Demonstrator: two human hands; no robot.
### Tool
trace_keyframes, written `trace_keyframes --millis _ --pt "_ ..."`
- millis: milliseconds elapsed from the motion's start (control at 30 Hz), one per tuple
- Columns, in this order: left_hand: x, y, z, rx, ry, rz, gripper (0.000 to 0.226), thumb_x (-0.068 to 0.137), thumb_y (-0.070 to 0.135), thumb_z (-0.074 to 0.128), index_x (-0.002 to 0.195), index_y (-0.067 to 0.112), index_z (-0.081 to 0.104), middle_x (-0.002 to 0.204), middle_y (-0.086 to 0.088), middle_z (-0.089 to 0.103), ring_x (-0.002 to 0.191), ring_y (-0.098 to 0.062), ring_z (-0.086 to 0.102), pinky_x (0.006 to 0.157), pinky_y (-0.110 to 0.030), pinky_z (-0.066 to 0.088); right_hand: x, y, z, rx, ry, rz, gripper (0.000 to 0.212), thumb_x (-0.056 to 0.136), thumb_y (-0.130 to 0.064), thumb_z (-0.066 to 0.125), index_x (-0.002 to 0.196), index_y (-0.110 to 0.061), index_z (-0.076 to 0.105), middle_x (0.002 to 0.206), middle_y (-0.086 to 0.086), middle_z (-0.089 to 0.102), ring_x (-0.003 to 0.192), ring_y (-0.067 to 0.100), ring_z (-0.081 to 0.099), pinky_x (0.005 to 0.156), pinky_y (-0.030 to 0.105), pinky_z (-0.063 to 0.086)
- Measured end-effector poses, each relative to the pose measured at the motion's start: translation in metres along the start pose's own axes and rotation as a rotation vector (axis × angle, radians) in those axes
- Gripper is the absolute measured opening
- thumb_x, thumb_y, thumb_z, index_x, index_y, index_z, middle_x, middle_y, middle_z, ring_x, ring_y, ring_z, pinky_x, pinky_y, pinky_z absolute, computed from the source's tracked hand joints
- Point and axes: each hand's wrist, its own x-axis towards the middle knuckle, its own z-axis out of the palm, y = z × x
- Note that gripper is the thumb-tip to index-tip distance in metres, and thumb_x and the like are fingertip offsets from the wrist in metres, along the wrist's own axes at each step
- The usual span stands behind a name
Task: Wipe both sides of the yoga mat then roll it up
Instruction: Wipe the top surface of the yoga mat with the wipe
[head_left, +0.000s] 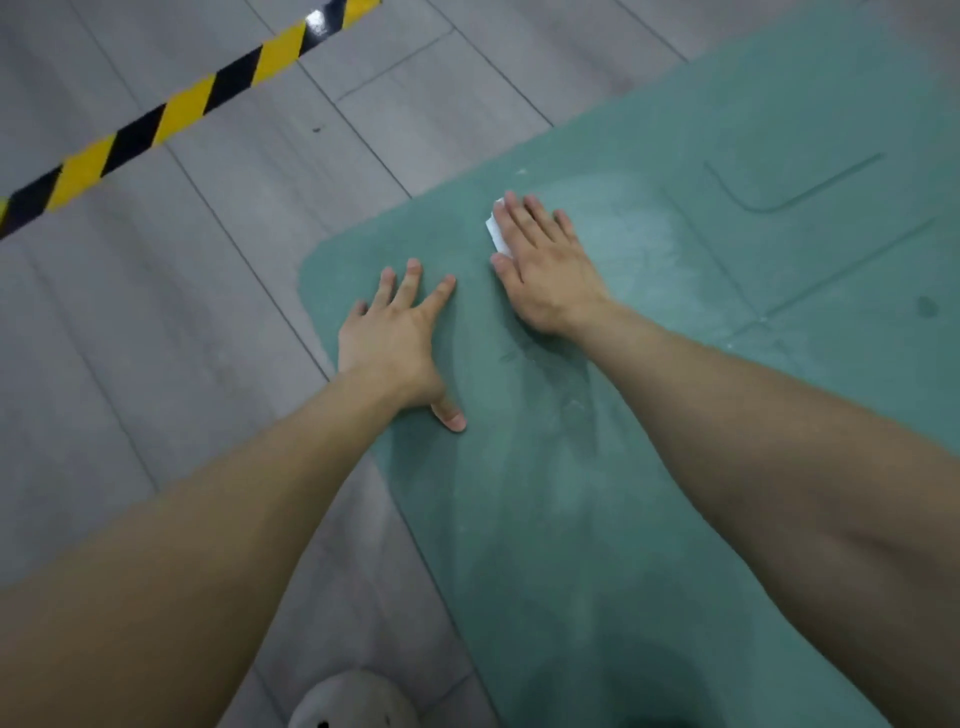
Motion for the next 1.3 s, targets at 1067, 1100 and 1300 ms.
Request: trace_keyframes --millis 1067,1100,1300 --pt "0.004 -0.023 0.018 -0.089 0.012 0.012 0.176 0.019 0.104 0.066 0.155 0.051 -0.032 0.168 -0.004 -0.037 0.158 -0.027 -0.027 0.130 -0.056 -0.001 0.047 0.037 -0.033 -0.125 0.221 0.411 0.035 0.097 -0.016 0.052 0.130 -0.002 0.056 0.123 0.018 0.057 0.104 0.038 0.058 0.075 0.040 0.038" --pt "0.003 -0.023 0.017 -0.087 0.016 0.011 0.176 0.019 0.104 0.066 0.155 0.050 -0.032 0.168 -0.004 -0.037 0.158 -0.027 -0.027 0.130 -0.056 -0.001 0.052 0.038 -0.033 -0.146 0.204 0.410 0.036 0.099 -0.012 0.049 0.132 -0.002 0.053 0.125 0.019 0.057 0.106 0.038 0.059 0.075 0.040 0.038" --pt "0.001 -0.021 0.017 -0.080 0.012 0.003 0.176 0.022 0.102 0.070 0.158 0.048 -0.027 0.170 -0.004 -0.033 0.159 -0.027 -0.025 0.130 -0.056 0.001 0.059 0.050 -0.031 -0.201 0.183 0.402 0.032 0.101 -0.007 0.042 0.131 0.001 0.052 0.130 0.025 0.054 0.106 0.046 0.061 0.079 0.049 0.046"
